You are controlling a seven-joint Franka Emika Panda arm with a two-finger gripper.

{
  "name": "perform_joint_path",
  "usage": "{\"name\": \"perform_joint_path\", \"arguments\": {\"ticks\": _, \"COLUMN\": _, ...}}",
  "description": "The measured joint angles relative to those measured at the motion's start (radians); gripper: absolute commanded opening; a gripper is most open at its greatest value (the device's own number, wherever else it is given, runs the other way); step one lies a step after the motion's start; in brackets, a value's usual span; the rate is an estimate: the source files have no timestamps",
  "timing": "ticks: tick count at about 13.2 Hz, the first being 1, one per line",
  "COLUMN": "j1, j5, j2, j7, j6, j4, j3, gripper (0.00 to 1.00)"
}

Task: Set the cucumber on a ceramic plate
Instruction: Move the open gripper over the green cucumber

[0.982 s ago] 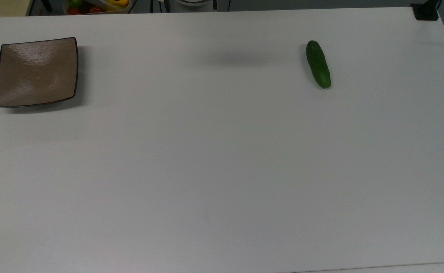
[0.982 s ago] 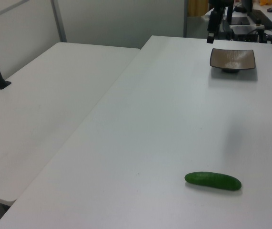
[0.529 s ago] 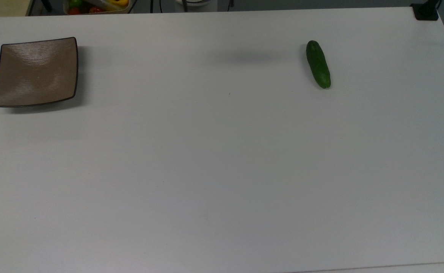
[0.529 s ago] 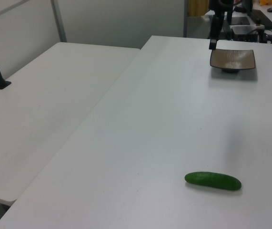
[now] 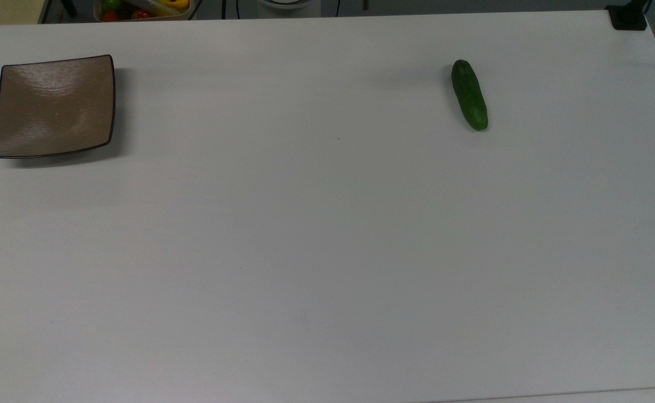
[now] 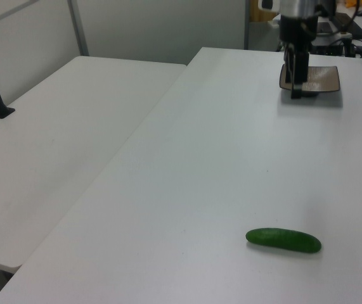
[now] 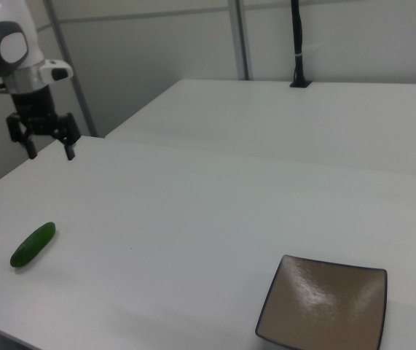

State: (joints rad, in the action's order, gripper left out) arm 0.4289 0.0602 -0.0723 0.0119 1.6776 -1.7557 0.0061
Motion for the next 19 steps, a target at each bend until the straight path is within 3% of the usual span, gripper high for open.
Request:
{"name": "perform_joint_path", "arguments": {"ticks": 2, "j1": 0.049, "j5": 0.001, "j2": 0.028, "j7": 0.040, "j6": -0.001, "j4": -0.017, "j3": 0.007, "gripper": 1.00}}
{"name": "perform_joint_path", "arguments": {"ticks": 9, "j1": 0.101, "j5": 0.018, "j2": 0.130, "j7": 0.130, "j6": 0.035, "j4": -0.067, "j3": 0.062, "gripper": 1.00}}
{"name": "perform_joint_path", "arguments": {"ticks": 16, "j1": 0.112, "j5": 0.062, "j2": 0.151, "j7": 0.272, "j6": 0.416, "j4": -0.270, "j3": 0.127, "gripper": 1.00}}
{"name": "perform_joint_path", "arguments": {"ticks": 19, "j1": 0.138, "j5": 0.062, "j2": 0.204, "j7": 0.350, "j6": 0.560, "j4": -0.322, "j3": 0.141, "gripper": 1.00}}
